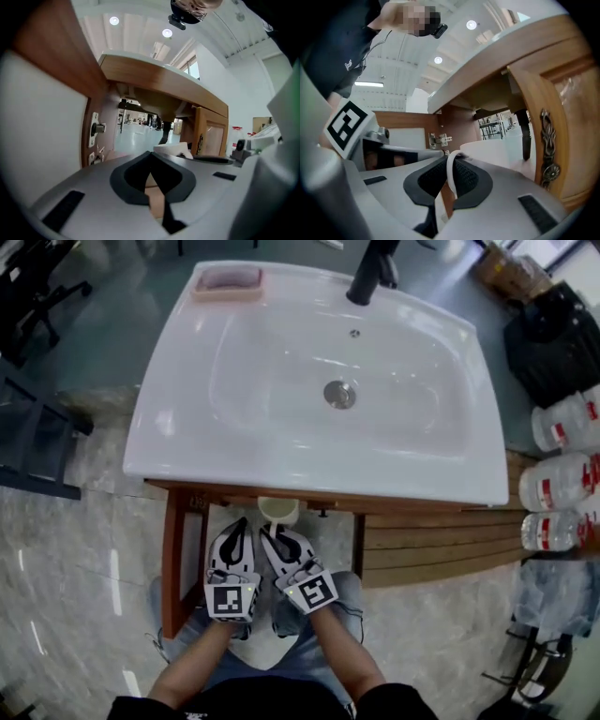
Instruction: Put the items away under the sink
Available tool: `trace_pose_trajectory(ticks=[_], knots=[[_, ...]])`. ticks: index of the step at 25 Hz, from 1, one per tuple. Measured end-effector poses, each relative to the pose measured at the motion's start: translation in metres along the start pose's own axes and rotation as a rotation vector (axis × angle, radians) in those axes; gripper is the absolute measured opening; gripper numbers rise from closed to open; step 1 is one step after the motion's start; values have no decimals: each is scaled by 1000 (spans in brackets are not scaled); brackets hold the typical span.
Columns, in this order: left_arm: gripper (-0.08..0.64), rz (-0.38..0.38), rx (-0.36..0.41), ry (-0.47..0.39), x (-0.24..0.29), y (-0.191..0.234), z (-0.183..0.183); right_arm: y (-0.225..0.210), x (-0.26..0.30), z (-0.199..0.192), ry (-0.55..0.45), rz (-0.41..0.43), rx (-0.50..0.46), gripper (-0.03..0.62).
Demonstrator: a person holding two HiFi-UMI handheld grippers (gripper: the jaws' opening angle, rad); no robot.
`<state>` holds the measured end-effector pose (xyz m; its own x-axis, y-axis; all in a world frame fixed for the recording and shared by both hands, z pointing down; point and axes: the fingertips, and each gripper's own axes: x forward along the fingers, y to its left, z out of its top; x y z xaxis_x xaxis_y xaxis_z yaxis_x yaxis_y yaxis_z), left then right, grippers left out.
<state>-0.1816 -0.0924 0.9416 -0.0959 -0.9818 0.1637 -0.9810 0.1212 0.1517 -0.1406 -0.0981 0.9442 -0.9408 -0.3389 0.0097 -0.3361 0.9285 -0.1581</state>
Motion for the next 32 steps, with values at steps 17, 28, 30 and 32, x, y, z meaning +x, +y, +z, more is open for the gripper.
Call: trace_pose_trajectory(ticks=[17,28,30,32], knots=[[6,22,7,-62,38,14,-15,-59,53,-57,-46,-135,-44,99],[6,-24,75,180,-12,-25,42,-33,-34,-1,226,-275,113,135],[6,-33,66,218,-26,-33,66,-24,-50,32,255,-297,138,99],[6,-45,73,247,-41,-43,96,-14,-63,70,275,-308,149,81]])
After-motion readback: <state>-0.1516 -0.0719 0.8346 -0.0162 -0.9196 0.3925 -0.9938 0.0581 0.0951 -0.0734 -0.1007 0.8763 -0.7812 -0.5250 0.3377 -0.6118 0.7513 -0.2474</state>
